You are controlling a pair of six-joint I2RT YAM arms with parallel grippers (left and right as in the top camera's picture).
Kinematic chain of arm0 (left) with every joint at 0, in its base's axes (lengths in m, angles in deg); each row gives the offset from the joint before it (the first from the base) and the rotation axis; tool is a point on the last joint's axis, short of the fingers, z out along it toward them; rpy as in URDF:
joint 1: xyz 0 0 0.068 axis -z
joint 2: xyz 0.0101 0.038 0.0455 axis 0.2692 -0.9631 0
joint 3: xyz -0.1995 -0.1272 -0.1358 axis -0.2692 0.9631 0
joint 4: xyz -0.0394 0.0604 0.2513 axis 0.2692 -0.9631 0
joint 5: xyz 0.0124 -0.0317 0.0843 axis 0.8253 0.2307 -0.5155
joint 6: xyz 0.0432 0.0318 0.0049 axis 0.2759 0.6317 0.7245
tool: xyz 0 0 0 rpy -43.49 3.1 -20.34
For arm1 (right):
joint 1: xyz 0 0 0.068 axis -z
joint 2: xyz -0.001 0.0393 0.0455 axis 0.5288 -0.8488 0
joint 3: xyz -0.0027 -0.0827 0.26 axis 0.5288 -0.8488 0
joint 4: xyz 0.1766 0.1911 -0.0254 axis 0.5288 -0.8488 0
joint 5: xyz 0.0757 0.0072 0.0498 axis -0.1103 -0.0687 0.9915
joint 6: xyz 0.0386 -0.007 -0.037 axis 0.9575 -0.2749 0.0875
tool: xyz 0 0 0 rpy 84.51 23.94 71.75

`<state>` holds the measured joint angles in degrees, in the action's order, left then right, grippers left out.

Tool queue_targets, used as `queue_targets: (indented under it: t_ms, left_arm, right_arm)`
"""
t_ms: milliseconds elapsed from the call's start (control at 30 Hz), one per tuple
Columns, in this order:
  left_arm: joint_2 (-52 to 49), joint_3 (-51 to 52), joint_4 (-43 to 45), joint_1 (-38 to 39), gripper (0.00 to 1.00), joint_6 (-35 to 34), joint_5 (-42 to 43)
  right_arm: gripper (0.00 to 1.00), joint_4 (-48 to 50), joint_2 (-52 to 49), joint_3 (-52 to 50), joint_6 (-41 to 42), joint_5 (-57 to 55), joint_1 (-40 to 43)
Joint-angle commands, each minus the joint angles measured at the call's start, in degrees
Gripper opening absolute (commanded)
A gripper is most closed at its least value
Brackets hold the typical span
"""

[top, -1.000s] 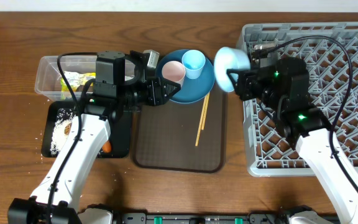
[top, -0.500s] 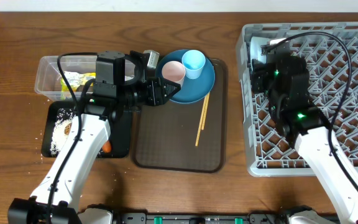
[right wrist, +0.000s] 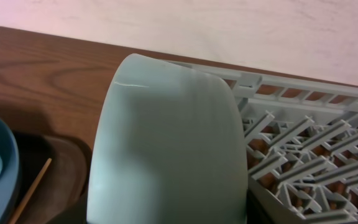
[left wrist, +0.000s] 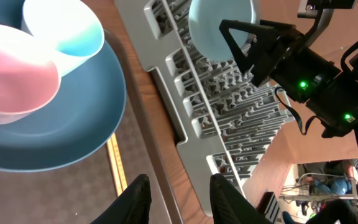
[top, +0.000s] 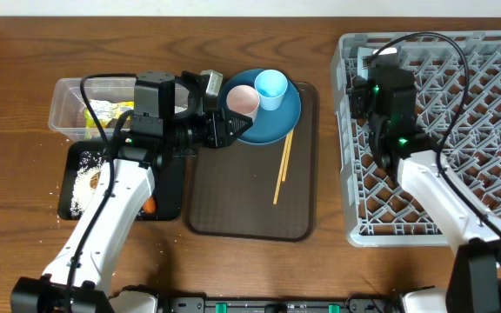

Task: Sort waste into correct bins and load items into the dishwasher rack
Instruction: 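Lower the bowl upright into the dish rack with the right gripper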

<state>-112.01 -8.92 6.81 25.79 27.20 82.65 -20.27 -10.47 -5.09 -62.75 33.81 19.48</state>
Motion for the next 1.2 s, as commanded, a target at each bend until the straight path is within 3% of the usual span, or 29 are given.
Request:
queue_targets:
  t_ms: [0,1167]
  left_arm:
    - [0.68,-0.79,-0.81,-0.24,0.32,0.59,-2.05]
    - [0.68,-0.79,-1.27,-0.24,0.32,2.05,-2.27]
  right_arm:
    - [0.29,1.66,-1.75,1.25,-0.46,-0.68,0.48]
    - [0.28,4.33,-7.10,1.25,6.12,5.16,0.48]
